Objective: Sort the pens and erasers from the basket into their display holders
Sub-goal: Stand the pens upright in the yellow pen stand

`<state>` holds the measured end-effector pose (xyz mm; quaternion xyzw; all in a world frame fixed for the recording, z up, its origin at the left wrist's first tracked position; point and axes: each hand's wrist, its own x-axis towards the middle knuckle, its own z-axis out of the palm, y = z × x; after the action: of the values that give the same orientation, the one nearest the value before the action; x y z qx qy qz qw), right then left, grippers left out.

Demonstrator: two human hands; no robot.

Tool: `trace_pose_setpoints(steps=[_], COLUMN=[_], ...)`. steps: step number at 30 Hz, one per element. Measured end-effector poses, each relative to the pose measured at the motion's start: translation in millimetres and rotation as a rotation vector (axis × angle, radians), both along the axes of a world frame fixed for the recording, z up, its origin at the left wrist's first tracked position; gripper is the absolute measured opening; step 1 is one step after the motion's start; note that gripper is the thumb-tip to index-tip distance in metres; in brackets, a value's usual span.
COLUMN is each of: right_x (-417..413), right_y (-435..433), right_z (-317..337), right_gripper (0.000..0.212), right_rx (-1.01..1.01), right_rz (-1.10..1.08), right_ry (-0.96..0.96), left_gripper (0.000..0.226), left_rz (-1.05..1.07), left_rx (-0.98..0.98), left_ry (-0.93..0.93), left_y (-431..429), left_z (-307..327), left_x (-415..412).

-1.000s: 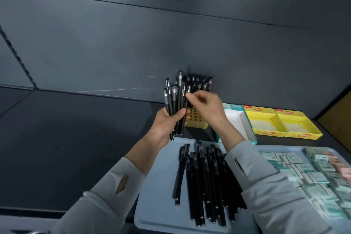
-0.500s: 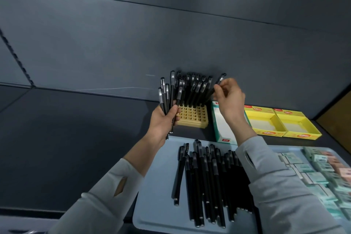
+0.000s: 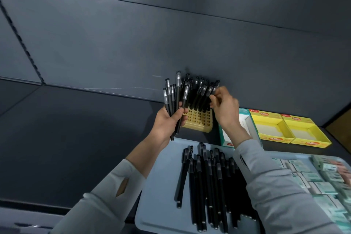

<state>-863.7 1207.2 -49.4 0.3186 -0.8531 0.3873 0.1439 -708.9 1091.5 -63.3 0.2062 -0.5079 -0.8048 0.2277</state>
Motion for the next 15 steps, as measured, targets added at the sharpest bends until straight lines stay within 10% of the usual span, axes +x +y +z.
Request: trace_pose_setpoints(steps=[9, 15], right_x=[31, 43], right_y=[1, -6], right_z=[14, 23], right_gripper=[0.039, 0.014], right_rx=[-0.135, -0.197], right_rz=[0.018, 0.275], right_ry=[-0.144, -0.483], left_gripper=[0.012, 0.013], left_rz=[-0.036, -0.034], left_rx=[-0.031, -0.128], left_ry=[0.006, -0.031], left_y=[9, 16], left_z=[2, 2], left_x=[-6, -10])
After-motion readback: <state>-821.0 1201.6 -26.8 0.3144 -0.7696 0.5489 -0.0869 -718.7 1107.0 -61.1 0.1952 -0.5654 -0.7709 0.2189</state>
